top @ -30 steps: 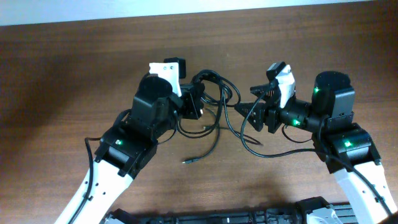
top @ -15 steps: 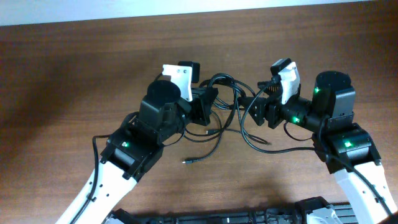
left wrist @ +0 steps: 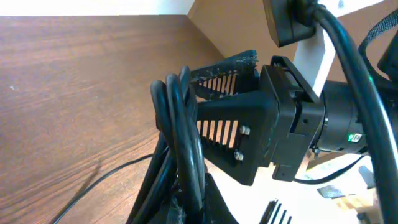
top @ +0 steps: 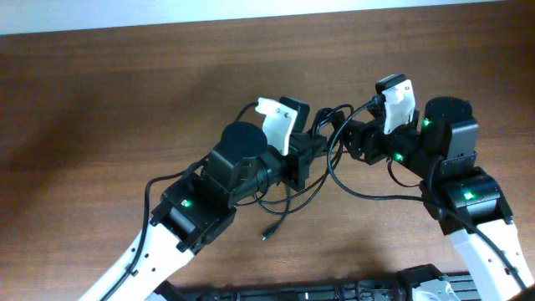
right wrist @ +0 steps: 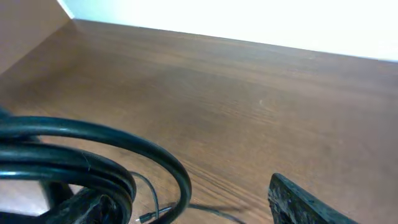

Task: Untangle cables

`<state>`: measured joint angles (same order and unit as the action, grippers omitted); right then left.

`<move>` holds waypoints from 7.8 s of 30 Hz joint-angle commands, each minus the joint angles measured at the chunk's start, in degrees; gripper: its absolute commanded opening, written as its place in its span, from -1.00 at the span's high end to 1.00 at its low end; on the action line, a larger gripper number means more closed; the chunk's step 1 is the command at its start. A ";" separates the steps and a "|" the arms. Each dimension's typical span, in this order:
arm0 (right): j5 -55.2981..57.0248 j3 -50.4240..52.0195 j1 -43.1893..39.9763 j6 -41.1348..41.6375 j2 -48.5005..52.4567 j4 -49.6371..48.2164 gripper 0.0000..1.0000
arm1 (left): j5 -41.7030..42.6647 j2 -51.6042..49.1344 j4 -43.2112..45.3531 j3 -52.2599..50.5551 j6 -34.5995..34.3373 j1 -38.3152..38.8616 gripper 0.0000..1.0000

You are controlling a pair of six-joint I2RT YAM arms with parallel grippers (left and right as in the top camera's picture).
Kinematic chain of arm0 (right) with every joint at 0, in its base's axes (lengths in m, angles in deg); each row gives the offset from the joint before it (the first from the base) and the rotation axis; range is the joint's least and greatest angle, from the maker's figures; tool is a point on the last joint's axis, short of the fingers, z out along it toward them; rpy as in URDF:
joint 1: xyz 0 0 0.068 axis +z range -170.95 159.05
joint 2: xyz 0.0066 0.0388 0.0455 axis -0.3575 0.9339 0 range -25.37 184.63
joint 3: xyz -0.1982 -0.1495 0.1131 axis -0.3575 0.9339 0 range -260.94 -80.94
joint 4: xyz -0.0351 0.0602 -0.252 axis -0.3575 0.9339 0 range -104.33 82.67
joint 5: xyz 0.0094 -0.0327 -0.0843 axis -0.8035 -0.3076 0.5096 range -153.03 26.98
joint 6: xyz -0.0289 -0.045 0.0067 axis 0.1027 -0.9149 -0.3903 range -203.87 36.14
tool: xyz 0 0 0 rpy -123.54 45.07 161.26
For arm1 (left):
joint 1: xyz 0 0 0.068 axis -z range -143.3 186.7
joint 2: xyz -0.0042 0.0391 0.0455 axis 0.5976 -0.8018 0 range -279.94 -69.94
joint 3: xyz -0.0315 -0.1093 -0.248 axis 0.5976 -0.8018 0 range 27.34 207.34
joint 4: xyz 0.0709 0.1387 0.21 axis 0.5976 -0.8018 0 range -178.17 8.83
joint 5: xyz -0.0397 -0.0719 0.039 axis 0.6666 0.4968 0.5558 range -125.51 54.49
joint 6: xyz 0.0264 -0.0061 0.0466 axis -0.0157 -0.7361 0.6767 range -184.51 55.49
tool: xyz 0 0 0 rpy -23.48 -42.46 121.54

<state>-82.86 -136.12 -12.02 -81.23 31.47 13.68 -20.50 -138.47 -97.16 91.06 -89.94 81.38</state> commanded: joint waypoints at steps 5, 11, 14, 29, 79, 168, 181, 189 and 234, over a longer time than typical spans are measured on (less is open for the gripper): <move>22.62 -0.35 -0.33 15.08 -0.26 1.14 -0.48 | 3.21 0.63 0.33 0.94 1.99 1.18 1.00; 31.06 -0.35 -0.39 17.42 -3.39 6.75 -0.49 | -1.22 2.73 -0.11 0.94 4.74 0.61 1.00; 32.89 -0.35 -0.39 17.40 -6.29 9.22 -0.55 | -6.40 3.67 -1.07 0.94 4.74 0.63 1.00; 31.04 -0.35 -0.37 15.15 -12.13 14.40 -0.94 | -10.60 8.98 -3.32 0.94 8.50 -6.19 1.00; -4.44 -10.21 -0.33 0.66 -12.13 -7.41 0.92 | -35.36 8.94 -6.67 0.94 32.76 -6.23 -0.75; 19.39 -70.10 -0.33 -14.23 24.41 42.73 0.92 | -23.34 8.98 -26.60 0.94 21.57 -19.71 -0.98; 18.78 -72.02 -0.33 -14.21 18.14 17.11 0.92 | -22.51 8.98 -26.60 0.94 21.55 -19.71 -0.98; 16.61 -72.02 -0.33 -14.21 18.40 13.57 0.92 | -0.59 8.98 -25.00 0.94 21.55 -19.71 -0.98; 66.01 -72.02 -0.33 -19.82 16.09 15.72 0.93 | 14.95 -19.65 -16.22 0.94 30.60 -24.76 1.00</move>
<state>-35.61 -207.27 -12.11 -98.67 47.58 29.59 -4.50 -157.70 -112.76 91.55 -58.38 56.77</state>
